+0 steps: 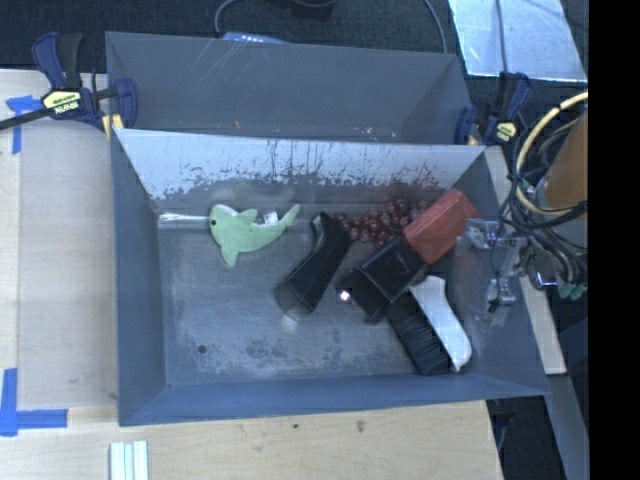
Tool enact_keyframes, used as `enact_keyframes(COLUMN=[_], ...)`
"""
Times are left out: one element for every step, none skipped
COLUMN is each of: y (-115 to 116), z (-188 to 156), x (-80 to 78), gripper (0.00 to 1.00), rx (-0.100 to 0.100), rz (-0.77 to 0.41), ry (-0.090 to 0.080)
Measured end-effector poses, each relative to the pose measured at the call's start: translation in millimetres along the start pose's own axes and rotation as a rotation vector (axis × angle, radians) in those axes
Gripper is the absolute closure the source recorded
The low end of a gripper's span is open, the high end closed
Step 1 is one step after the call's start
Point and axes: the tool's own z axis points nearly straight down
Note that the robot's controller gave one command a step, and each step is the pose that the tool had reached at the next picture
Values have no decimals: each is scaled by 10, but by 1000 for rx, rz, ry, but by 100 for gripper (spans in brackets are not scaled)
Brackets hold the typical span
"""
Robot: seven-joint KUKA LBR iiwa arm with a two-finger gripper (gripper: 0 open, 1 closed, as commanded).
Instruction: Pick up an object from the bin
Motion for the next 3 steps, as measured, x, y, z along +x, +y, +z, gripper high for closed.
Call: enact_keyframes(y=[9, 84, 175], z=[-44, 72, 222], x=[-10, -19, -316], gripper=[0, 0, 0], rx=[1, 2, 0], rz=[-3, 152, 364], ry=[-7, -7, -7])
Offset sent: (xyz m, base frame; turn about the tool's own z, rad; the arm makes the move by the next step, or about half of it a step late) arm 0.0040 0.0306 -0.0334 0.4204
